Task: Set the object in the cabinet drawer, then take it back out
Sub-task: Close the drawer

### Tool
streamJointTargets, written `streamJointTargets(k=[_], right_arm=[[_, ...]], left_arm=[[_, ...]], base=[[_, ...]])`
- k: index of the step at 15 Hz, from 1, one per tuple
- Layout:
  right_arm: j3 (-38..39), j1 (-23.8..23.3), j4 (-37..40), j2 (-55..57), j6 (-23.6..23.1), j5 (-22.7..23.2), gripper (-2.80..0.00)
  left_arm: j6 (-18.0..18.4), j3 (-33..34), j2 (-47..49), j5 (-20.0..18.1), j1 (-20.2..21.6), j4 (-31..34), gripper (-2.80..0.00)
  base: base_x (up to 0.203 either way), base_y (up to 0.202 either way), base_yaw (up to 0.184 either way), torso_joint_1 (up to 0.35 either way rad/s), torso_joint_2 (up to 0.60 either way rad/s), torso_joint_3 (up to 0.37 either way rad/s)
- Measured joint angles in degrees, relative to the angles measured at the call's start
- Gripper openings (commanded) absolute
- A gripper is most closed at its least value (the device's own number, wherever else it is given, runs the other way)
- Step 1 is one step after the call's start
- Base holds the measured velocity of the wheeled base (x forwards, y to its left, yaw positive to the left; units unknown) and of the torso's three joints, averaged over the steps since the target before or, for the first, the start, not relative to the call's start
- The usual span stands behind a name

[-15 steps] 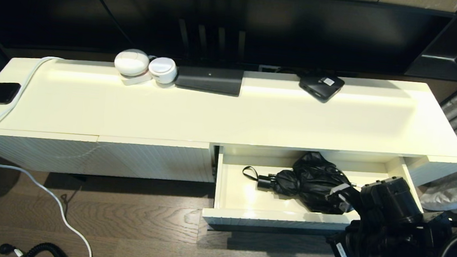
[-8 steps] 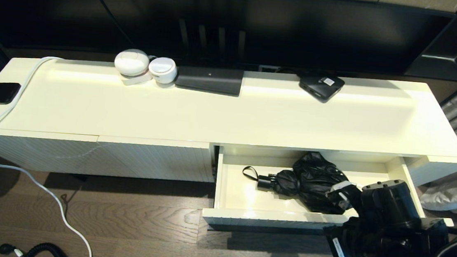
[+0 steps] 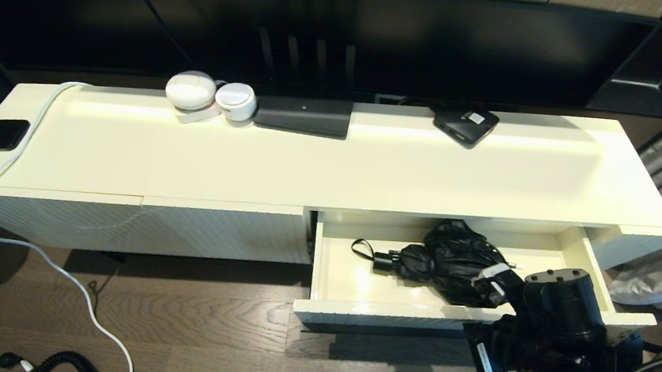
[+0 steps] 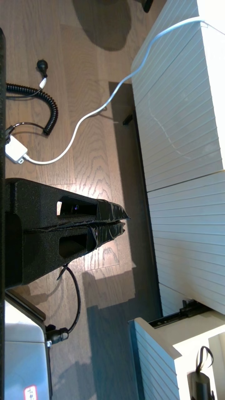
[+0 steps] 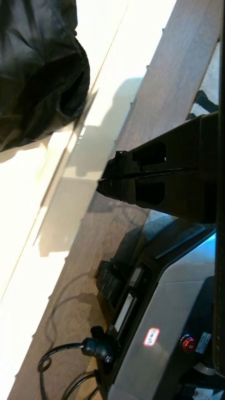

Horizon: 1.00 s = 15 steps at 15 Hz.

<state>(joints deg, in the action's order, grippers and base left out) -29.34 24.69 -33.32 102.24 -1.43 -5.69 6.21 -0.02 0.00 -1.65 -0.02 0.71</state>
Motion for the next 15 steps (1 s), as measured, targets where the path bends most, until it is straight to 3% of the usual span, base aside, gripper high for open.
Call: streamJointTargets(k=[9,15], right_arm=[[-0.5,-0.55,-5.79,3.55,-0.06,-1.16,-2.8],[-3.08,-2.09,-5.73,4.87,0.0,-1.08,-2.8]], left_arm=[[-0.02,0.02,0.0,0.0,-0.02,-0.02,-2.8],[0.01,0.02,0.0,0.0,-0.05,0.0,-2.8]], base=[[0.0,0.0,0.0,0.0,0.0,0.0],[0.0,0.0,0.0,0.0,0.0,0.0]])
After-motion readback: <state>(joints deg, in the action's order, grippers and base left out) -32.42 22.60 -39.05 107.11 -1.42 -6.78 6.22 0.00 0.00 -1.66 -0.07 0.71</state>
